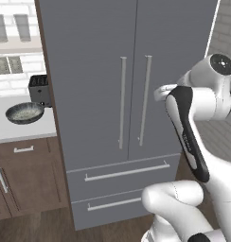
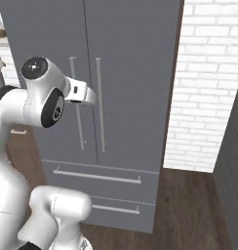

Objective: Grab a lemon wedge from the fridge and one ice cube from the ice bowl, and put them in the glass of lemonade.

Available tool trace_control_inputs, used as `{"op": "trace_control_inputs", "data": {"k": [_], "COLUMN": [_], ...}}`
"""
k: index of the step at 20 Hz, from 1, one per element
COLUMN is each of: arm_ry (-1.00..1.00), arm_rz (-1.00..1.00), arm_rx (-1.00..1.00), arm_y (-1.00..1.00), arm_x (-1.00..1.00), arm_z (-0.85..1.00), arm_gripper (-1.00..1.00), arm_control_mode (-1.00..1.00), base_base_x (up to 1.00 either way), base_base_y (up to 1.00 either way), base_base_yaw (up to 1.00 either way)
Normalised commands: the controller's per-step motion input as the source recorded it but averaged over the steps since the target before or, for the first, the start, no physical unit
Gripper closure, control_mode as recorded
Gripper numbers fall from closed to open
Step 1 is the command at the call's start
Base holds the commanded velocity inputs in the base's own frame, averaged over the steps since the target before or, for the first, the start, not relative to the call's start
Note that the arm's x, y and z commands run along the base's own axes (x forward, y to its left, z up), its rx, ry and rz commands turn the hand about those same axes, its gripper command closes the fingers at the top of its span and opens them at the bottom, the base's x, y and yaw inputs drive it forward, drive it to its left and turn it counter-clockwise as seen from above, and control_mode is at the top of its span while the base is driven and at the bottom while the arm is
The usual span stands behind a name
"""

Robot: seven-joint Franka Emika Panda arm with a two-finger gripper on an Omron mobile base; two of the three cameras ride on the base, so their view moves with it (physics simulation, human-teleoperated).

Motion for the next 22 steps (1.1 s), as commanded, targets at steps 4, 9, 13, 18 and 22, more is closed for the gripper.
{"op": "trace_control_inputs", "data": {"k": [4, 9, 13, 18, 22], "arm_ry": [0.0, 0.07, 0.1, 0.01, 0.0], "arm_rz": [0.0, 0.0, 0.0, -0.01, -0.03], "arm_rx": [0.0, -0.03, -0.02, 0.0, 0.0], "arm_y": [-0.07, -0.08, 0.0, 0.0, 0.0], "arm_x": [1.0, 1.0, 0.99, 0.52, 0.94], "arm_z": [-0.59, -0.23, -0.03, -0.14, -0.4], "arm_gripper": [-1.0, -1.0, -1.0, -1.0, -1.0], "arm_control_mode": [-1.0, -1.0, -1.0, -1.0, -1.0], "base_base_x": [0.0, 0.0, 0.0, 0.0, 0.0], "base_base_y": [0.0, 0.0, 0.0, 0.0, 0.0], "base_base_yaw": [0.0, 0.0, 0.0, 0.0, 0.0]}}
